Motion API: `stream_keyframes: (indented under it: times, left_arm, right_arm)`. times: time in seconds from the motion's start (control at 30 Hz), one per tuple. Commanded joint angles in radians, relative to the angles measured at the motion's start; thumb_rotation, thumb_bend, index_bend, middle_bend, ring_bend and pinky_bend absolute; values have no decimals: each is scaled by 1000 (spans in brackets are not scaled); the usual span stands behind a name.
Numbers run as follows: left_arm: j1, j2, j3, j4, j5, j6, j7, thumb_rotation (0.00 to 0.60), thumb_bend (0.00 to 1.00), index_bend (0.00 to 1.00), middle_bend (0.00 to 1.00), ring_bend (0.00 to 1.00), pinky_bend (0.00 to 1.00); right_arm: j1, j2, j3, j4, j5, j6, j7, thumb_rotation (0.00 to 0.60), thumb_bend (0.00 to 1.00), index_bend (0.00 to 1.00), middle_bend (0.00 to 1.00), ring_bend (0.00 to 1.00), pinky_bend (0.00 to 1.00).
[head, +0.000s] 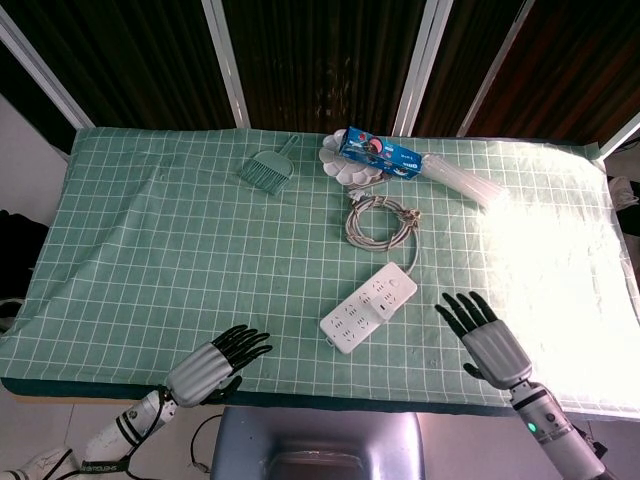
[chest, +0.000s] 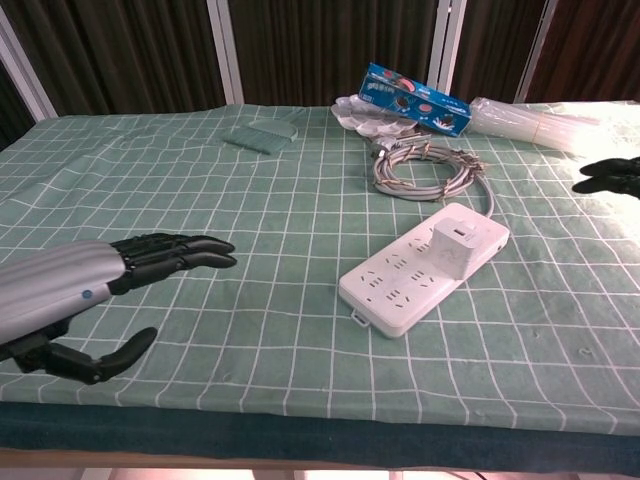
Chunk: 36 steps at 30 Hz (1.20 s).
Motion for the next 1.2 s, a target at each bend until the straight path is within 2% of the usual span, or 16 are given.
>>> stream_keyframes:
  times: [0.03, 0.13, 0.27, 0.5, 0.67, 0.97, 1.2]
  left_arm:
    - [-92, -92, -75, -38, -115, -162, 87, 545, 774, 0, 0, 0, 57]
    - [-117, -147, -106, -33, -153, -196, 154, 497, 817, 0, 0, 0, 53]
    - [-147, -215, -144, -14, -220, -248, 237, 486, 836, 0, 0, 0, 44]
    - [-190, -311, -197, 31, -350, -315, 388, 348, 870, 0, 0, 0, 35]
    - [-216, -364, -215, 68, -431, -349, 468, 314, 875, 0, 0, 0, 35]
    - [-241, -441, -218, 133, -477, -328, 500, 313, 874, 0, 0, 0, 35]
    - [-249, -465, -195, 172, -487, -318, 518, 317, 874, 0, 0, 0, 35]
  right_arm:
    - [105, -74, 54, 16, 75, -121, -34, 600, 138, 0, 0, 0, 0]
    - [153, -118, 77, 28, 115, -176, -49, 600, 138, 0, 0, 0, 0]
    - [204, -166, 97, 49, 156, -223, -84, 600, 139, 0, 0, 0, 0]
    - [257, -208, 109, 81, 242, -279, -134, 600, 138, 0, 0, 0, 0]
    - [283, -230, 111, 103, 293, -301, -129, 600, 138, 0, 0, 0, 0]
    - [312, -260, 89, 143, 315, -301, -140, 600, 138, 0, 0, 0, 0]
    - [324, -262, 77, 152, 345, -304, -137, 600, 138, 0, 0, 0, 0]
